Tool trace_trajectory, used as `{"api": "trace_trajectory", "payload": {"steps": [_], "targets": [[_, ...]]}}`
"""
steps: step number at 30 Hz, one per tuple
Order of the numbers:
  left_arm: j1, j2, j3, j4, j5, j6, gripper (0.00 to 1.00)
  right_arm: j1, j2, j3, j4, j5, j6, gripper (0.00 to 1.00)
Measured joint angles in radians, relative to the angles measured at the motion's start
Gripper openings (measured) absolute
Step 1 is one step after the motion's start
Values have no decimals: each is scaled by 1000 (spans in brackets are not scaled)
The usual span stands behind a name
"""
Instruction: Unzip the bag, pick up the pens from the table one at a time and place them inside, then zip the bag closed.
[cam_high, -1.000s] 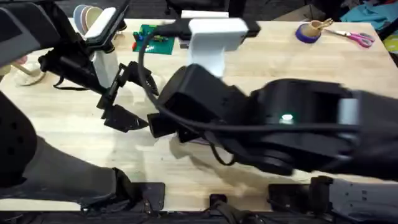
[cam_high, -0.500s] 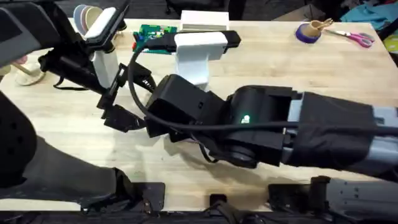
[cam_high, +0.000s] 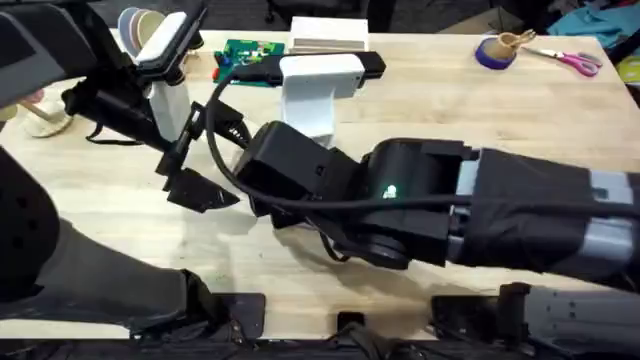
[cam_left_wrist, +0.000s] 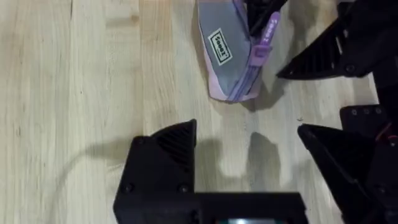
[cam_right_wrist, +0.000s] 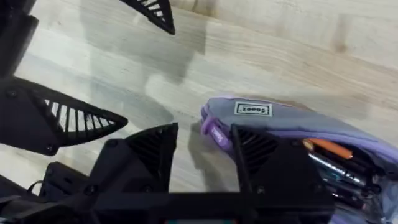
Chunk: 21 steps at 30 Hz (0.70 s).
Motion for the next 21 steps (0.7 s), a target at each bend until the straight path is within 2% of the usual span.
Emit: {"api": "trace_trajectory", "payload": {"steps": [9,13,18,21], "targets": [[0,0,0,0,0,0,994,0,0,0,-2,8,0,326],[0,0,0,0,0,0,994,-1,0,0,-2,18,0,277],[0,0,0,0,0,0,994,-3,0,0,-2,32,1,45],[0,0,0,0,0,0,995,-6,0,0,-2,34,0,33]]}}
